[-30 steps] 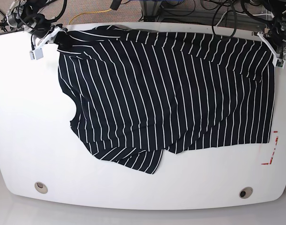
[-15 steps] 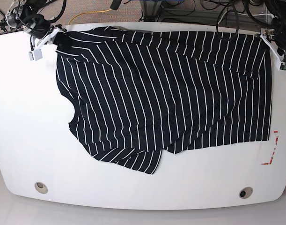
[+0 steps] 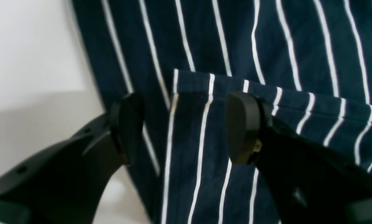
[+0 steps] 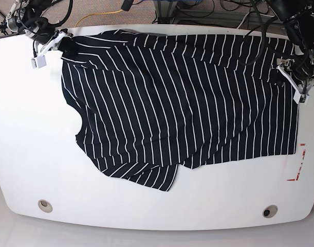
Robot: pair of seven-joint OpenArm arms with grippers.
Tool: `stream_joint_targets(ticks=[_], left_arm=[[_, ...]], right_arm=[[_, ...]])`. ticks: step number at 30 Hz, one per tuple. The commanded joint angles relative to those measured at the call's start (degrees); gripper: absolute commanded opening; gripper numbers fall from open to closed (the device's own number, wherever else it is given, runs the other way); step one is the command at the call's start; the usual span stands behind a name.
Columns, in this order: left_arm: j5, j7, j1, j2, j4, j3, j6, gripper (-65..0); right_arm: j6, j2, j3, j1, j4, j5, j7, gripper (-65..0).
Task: Fold the T-shirt properly
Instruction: 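Regrasp the shirt edge with the left gripper beside its previous spot, then pull the shirt edge taut with the left gripper, right gripper holding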
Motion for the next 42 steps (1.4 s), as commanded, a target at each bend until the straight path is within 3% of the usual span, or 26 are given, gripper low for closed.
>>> stream_joint_targets(ticks=[1,10,15,21,26,36,42], left_arm=[[-0.38,-0.26,-1.62,-1.12,-0.87,1.51,0.1,-26.5],[-0.29,-2.64,-1.36,-1.21,-1.31,3.62,0.1,-26.9],[3.75,-2.81,-1.71,-1.21,-4.21,3.62,0.1,-44.0],[5.69,-2.99,-1.8,-1.21,-4.82,3.35,0.1,-47.2],[5.51,-2.99,-1.45,-1.03,-0.78,3.0,0.1,-63.1],[5.42,3.08,4.0,1.52,17.77,0.72,0.1,-62.9],[5.51,3.08,6.73,1.52,18.83,0.72,0.1,-62.6]], right_arm=[[0.1,0.87,0.28,0.04,1.08,1.0,0.67,-65.0],[0.1,0.78,0.28,-0.05,0.91,1.0,0.67,-65.0],[0.1,0.78,0.28,-0.05,0.64,1.0,0.67,-65.0],[0.1,0.78,0.28,0.04,0.64,1.0,0.67,-65.0],[0.1,0.78,0.28,0.57,0.64,0.92,0.67,-65.0],[0.1,0.78,0.28,0.74,0.64,0.83,0.67,-65.0],[0.1,0.78,0.28,0.74,0.64,0.83,0.67,-65.0]])
